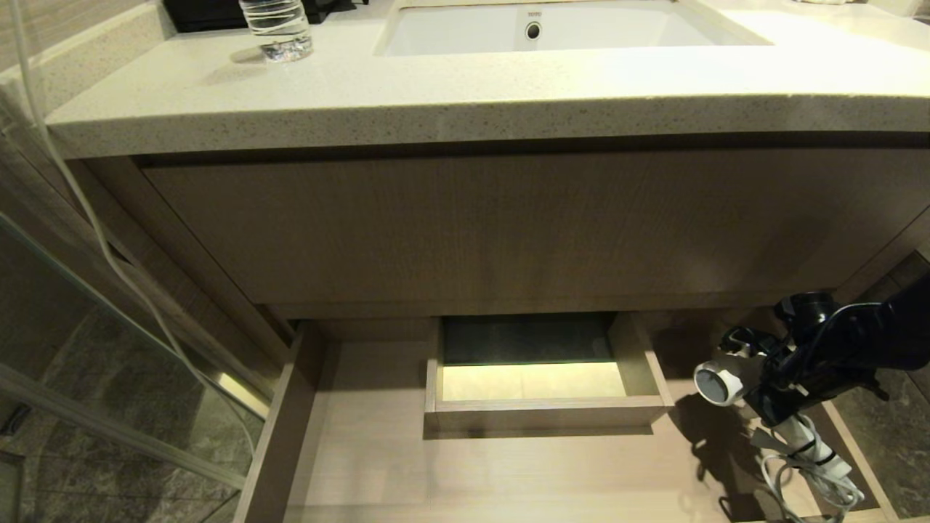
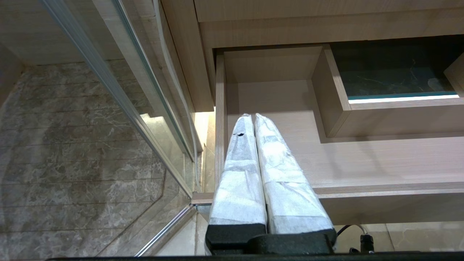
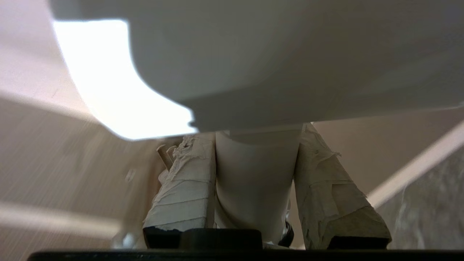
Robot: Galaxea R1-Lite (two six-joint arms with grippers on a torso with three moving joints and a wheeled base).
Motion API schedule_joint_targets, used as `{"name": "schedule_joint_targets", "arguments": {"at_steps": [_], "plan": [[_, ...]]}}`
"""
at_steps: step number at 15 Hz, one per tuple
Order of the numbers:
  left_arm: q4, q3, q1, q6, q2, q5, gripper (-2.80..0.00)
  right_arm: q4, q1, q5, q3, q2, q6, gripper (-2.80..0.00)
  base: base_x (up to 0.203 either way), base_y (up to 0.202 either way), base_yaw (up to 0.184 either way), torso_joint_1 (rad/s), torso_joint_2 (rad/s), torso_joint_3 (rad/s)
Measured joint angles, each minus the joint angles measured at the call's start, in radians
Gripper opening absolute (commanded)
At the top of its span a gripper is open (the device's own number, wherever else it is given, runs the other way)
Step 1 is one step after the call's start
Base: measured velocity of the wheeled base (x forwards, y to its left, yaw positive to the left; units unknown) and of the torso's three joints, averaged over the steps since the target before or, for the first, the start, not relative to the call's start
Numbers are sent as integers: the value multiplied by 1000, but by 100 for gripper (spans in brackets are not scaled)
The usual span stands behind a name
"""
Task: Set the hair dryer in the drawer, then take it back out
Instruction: Put it into the drawer
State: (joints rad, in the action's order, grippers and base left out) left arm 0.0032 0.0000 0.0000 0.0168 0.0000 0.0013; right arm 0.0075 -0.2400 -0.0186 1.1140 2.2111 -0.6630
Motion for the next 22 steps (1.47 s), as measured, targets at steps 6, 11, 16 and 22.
{"name": "schedule_joint_targets", "arguments": {"at_steps": [6,11,16,22], "plan": [[0,0,0,0,0,0,-280,-49,1,7,135,78,25,-280,0,0,0,0,0,0],[0,0,0,0,0,0,-280,-64,1,6,145,115,22,-280,0,0,0,0,0,0],[0,0,0,0,0,0,-280,-77,0,4,148,167,15,0,0,0,0,0,0,0],[0,0,0,0,0,0,-280,-77,0,7,149,188,6,0,0,0,0,0,0,0]]}}
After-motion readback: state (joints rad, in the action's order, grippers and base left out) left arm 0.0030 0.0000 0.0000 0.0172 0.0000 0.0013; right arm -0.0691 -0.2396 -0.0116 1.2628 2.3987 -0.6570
